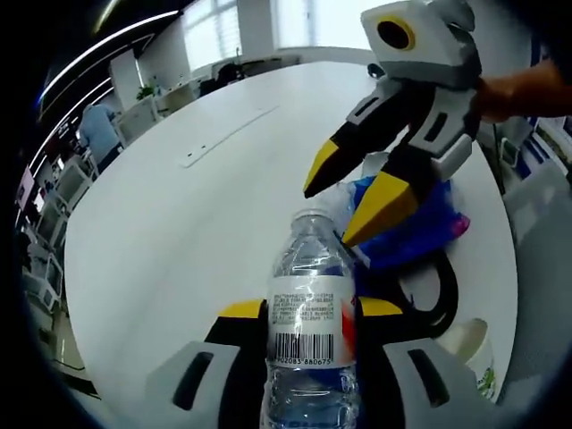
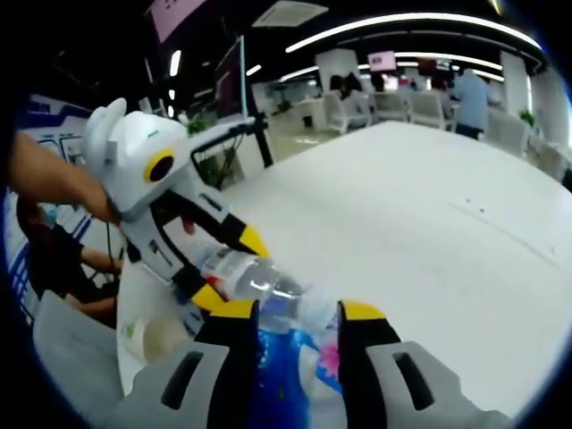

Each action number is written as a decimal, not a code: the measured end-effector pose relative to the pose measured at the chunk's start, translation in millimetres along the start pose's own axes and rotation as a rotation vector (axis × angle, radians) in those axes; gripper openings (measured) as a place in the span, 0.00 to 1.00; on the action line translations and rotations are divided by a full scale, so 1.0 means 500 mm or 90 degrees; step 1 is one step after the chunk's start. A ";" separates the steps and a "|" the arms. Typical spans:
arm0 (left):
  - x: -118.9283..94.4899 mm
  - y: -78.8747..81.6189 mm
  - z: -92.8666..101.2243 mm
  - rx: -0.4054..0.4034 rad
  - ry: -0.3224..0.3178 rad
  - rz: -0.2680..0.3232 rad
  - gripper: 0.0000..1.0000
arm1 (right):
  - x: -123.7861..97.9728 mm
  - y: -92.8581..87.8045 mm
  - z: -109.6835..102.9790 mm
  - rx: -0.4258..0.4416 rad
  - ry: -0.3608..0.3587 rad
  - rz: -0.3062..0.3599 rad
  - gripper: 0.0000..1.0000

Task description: Arrange the tabletop items into an orderly group along one side of the table until the central work area is clear of visible clutter.

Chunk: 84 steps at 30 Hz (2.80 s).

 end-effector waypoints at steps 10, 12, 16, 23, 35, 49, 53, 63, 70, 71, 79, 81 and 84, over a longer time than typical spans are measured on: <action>-0.026 0.002 0.003 0.003 -0.008 0.067 0.37 | -0.016 0.023 -0.007 0.041 0.022 0.016 0.31; -0.031 0.004 0.004 -0.003 -0.011 0.086 0.37 | -0.021 0.029 -0.010 0.050 0.029 0.021 0.30; -0.041 0.005 0.008 0.002 -0.013 0.110 0.37 | -0.030 0.043 -0.017 0.072 0.048 0.036 0.31; -0.054 0.008 0.013 0.017 -0.022 0.136 0.37 | -0.046 0.063 -0.034 0.092 0.073 0.056 0.28; -0.075 0.010 0.017 0.043 -0.027 0.144 0.38 | -0.068 0.095 -0.056 0.094 0.096 0.076 0.20; -0.090 0.033 0.024 0.037 -0.032 0.168 0.38 | -0.096 0.143 -0.079 0.011 0.076 0.088 0.19; -0.089 0.039 0.028 0.043 -0.033 0.171 0.38 | -0.102 0.146 -0.082 0.006 0.076 0.089 0.18; -0.083 0.048 0.033 0.034 -0.052 0.193 0.38 | -0.108 0.165 -0.101 -0.043 0.067 0.091 0.18; -0.079 0.050 0.032 0.040 -0.071 0.203 0.38 | -0.106 0.169 -0.106 -0.061 0.065 0.087 0.18; -0.078 0.050 0.031 0.042 -0.074 0.204 0.38 | -0.105 0.169 -0.106 -0.062 0.065 0.087 0.18; -0.074 0.043 0.029 0.027 -0.099 0.203 0.39 | -0.088 0.172 -0.125 -0.058 0.085 0.083 0.17; -0.075 0.041 0.025 0.026 -0.098 0.204 0.39 | -0.085 0.174 -0.129 -0.071 0.080 0.090 0.17; -0.077 0.040 0.024 0.022 -0.099 0.206 0.39 | -0.083 0.176 -0.127 -0.062 0.082 0.092 0.17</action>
Point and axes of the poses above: the point that each gripper's makers call its tool centre point, and the gripper's own axes: x roughly forward along the fingers, z roughly to its right, y roughly out of its top, the point moved 5 cm from there along -x, roughly backward along the fingers, and after that the axes turned 7 degrees about -x, right-handed, at the moved point
